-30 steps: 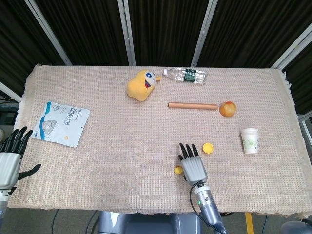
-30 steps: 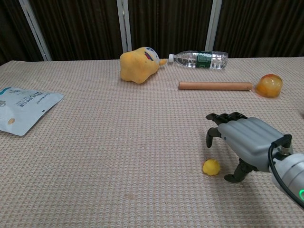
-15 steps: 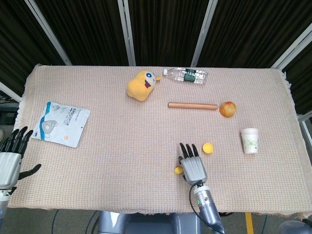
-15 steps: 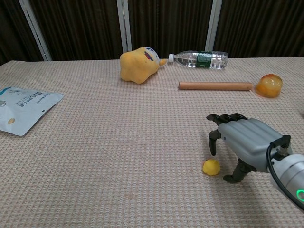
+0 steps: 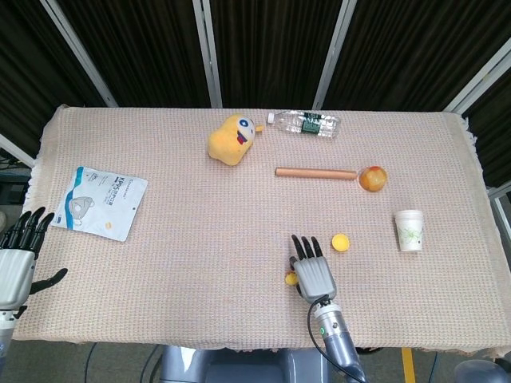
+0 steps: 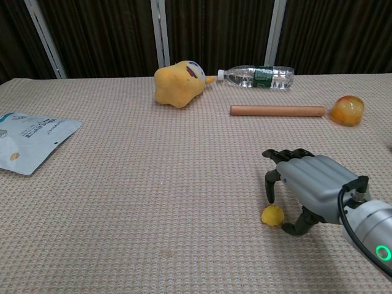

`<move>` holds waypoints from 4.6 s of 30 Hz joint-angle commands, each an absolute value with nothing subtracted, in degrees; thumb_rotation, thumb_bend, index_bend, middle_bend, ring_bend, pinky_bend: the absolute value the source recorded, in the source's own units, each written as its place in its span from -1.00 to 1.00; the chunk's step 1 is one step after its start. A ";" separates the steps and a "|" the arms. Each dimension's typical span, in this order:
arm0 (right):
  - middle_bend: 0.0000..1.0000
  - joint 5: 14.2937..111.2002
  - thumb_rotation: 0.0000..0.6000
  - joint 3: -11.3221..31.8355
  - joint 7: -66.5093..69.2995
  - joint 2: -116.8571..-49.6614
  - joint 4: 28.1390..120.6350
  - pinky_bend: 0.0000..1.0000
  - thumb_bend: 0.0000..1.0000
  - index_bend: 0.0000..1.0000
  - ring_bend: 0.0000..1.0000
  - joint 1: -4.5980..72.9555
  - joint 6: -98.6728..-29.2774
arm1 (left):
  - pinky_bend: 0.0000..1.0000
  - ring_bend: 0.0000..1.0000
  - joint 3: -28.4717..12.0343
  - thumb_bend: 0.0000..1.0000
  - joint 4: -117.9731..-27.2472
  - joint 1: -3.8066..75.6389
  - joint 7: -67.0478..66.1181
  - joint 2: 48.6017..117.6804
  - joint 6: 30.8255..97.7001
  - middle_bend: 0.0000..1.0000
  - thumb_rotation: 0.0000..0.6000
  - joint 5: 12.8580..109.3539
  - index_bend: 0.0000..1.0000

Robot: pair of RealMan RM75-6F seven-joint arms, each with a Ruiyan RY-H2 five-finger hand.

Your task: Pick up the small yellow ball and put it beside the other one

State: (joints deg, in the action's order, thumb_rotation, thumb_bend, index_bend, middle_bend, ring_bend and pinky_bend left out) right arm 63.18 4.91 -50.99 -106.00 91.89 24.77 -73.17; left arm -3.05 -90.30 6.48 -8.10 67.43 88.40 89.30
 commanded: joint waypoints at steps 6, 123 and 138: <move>-1.00 63.00 1.00 4.92 -50.85 -106.22 91.59 -1.00 -0.59 -0.02 -1.00 24.93 -73.18 | -0.65 -1.00 -3.04 -1.00 -90.35 6.49 -8.13 67.46 88.41 -1.00 1.00 89.34 -1.00; -1.00 60.11 1.00 10.45 -36.24 -96.78 81.92 -1.00 -0.56 0.04 -1.00 28.87 -69.44 | -0.64 -1.00 -2.53 -1.00 -91.57 6.25 -8.99 66.99 88.70 -1.00 1.00 90.25 -1.00; -1.00 60.26 1.00 10.39 -34.71 -94.72 81.46 -1.00 -0.56 0.04 -1.00 28.49 -69.09 | -0.64 -1.00 -2.58 -1.00 -91.84 6.18 -9.22 66.91 88.76 -1.00 1.00 90.16 -1.00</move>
State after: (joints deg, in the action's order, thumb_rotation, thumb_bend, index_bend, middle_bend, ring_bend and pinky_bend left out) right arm 60.23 10.42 -34.75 -94.77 81.44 28.52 -69.10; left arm -2.58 -91.84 6.18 -9.22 66.91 88.76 90.16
